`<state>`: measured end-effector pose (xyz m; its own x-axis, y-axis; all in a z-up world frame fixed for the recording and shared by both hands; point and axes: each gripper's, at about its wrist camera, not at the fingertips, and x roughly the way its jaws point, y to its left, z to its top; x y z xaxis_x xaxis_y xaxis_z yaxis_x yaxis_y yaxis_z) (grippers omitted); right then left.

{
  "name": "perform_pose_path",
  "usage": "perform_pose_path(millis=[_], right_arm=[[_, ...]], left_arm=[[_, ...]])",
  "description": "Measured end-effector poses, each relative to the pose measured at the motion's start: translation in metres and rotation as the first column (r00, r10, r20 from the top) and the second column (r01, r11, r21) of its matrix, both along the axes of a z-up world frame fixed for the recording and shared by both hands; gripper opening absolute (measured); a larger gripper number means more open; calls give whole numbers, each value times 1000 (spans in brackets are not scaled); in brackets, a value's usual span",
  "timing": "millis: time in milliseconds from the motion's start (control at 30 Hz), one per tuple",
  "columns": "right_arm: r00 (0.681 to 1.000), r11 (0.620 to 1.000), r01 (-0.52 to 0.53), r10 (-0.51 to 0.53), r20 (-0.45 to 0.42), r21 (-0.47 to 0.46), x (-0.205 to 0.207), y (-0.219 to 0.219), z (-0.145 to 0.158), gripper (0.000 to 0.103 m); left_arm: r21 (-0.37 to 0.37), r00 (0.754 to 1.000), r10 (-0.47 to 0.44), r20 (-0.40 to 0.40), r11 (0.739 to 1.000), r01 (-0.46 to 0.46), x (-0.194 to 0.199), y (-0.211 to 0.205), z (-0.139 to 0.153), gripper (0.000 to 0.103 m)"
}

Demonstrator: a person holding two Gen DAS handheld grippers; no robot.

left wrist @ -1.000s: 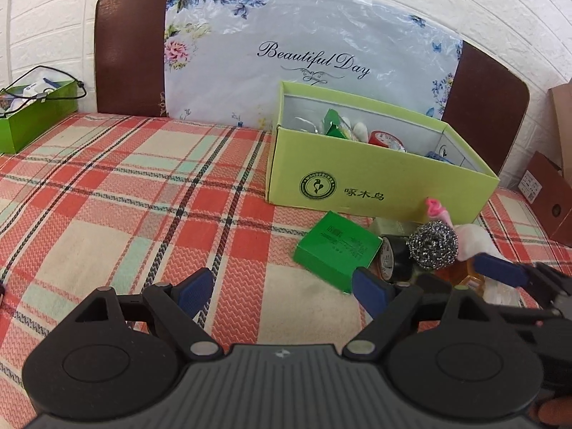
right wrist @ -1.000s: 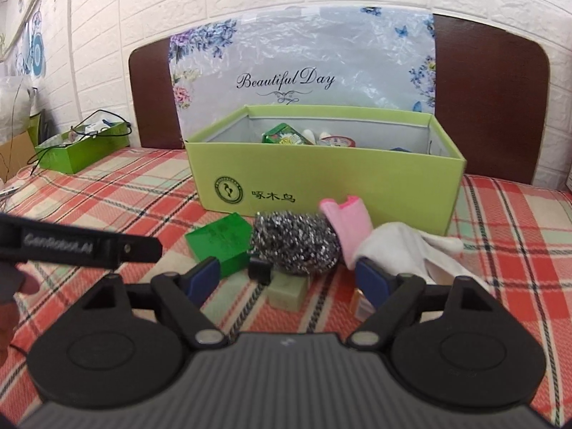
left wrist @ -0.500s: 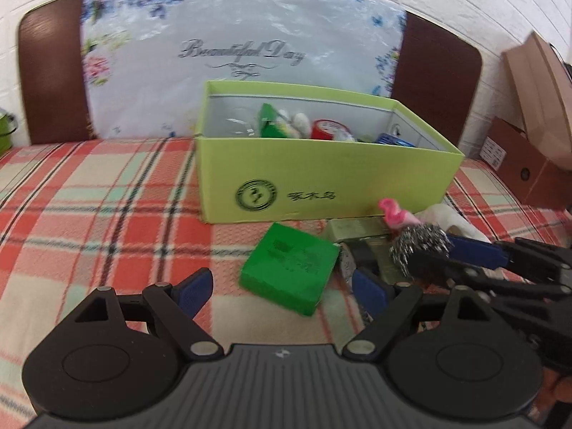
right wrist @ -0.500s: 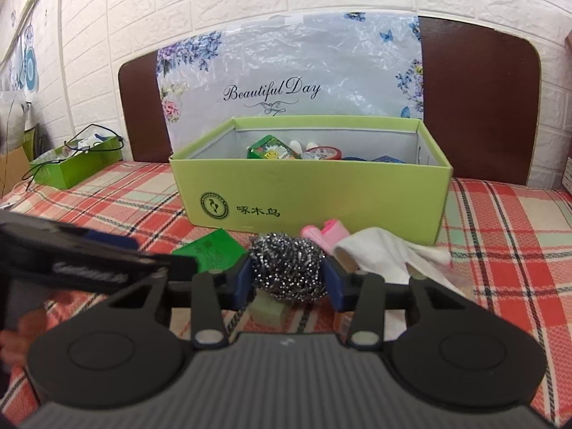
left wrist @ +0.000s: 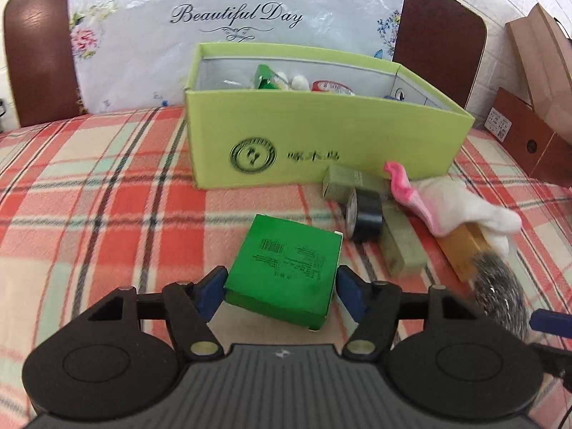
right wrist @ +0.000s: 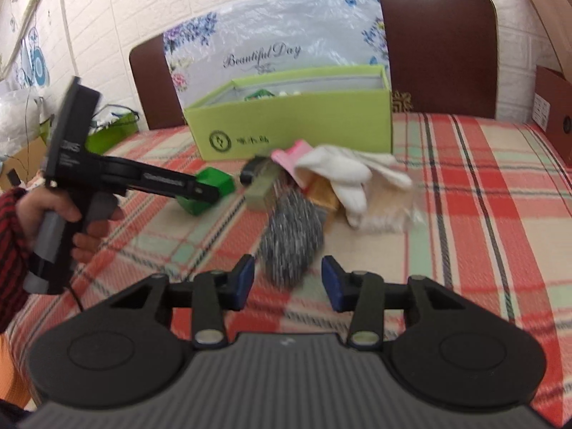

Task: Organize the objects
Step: 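Grasp the steel wool scrubber with the right gripper while the left grasps the green square box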

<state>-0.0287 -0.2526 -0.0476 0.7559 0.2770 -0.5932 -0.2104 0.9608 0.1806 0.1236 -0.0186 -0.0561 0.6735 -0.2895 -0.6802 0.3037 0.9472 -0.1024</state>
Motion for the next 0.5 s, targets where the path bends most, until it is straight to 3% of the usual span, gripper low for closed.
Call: perform_pose_path(millis=[100,200,300,500], right_arm=[[999,1000,18,-19,-42,-23,-8,-4,-5,41],[998,999,37,-37,-43,-10,-9,-6,-3,51],[999,999,37,-37,-9,-6,-2,-1,3,57],[999,999,36,-35,13,-6,28,10,2,57]], left_arm=[[15,1000,12,-5,1000,-12,-31,6,1,71],[15,1000,21,-3,1000,-21,-47,10,2,76],[4,999,33,3,999,-33,-43,9,5,76],[18,999,40,32,999,-41,-31,4,11,75]])
